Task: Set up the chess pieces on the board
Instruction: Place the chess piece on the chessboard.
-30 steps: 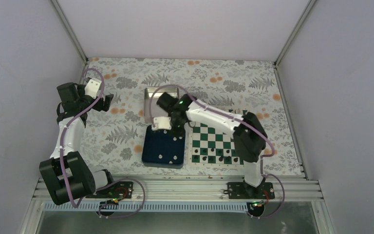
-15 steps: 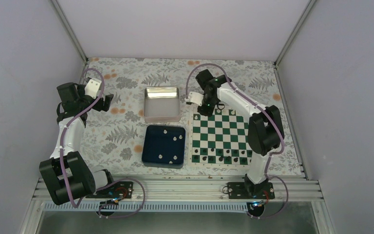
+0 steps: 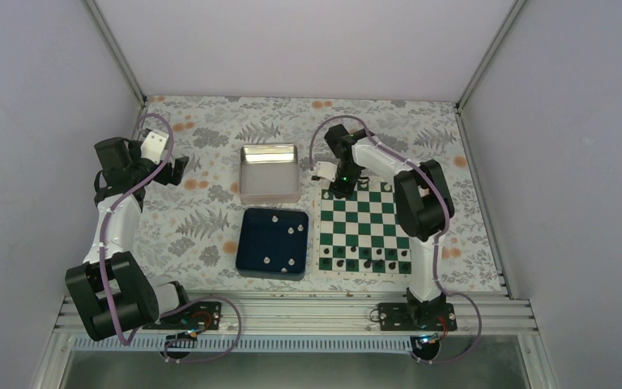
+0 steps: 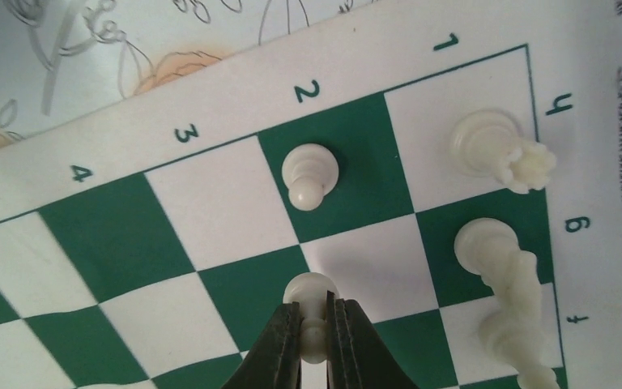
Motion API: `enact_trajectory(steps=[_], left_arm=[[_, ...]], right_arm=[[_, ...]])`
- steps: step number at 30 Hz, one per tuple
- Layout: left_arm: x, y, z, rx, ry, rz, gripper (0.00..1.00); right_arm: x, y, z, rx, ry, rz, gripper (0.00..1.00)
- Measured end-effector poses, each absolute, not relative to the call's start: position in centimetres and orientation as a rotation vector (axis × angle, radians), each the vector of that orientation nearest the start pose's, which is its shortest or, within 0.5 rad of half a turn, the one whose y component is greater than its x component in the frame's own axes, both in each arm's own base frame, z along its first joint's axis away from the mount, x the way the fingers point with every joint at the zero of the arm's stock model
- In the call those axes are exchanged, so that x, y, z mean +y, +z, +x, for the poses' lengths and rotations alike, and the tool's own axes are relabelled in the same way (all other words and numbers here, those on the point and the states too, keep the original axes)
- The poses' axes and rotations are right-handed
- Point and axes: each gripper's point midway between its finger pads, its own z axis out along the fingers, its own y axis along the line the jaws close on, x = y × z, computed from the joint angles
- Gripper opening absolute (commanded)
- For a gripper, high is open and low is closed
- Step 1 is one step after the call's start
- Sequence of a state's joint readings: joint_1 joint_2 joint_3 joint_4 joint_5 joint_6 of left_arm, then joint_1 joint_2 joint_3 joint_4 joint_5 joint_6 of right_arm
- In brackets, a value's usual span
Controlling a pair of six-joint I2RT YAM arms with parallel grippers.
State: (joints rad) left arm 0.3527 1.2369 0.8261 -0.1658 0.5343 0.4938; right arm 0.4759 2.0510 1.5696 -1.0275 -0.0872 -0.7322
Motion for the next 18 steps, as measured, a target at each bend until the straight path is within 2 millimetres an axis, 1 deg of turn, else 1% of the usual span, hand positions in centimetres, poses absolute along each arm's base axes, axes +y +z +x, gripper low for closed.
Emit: enact_trajectory(steps=[2,6,12,18], left_arm=[[4.5,19.9,37.6,2.011,-0.054,0.445,1.0],[4.5,19.9,37.6,2.011,-0.054,0.444,1.0],[4.6,19.9,37.6,2.011,-0.053,0.443,1.0],[4.7,19.9,37.5,2.012,-0.052,0.441,1.0]], right_arm=[[19.6,3.6,35.2,2.533,0.115,-1.749,0.04],[19.1,3.0,35.6,2.55,0.093,-1.738,0.04],[18.3,3.0,36.4,2.56,0.071,-1.706,0.04],[18.4,2.9,36.6,2.555,0.069,-1.701,0.04]])
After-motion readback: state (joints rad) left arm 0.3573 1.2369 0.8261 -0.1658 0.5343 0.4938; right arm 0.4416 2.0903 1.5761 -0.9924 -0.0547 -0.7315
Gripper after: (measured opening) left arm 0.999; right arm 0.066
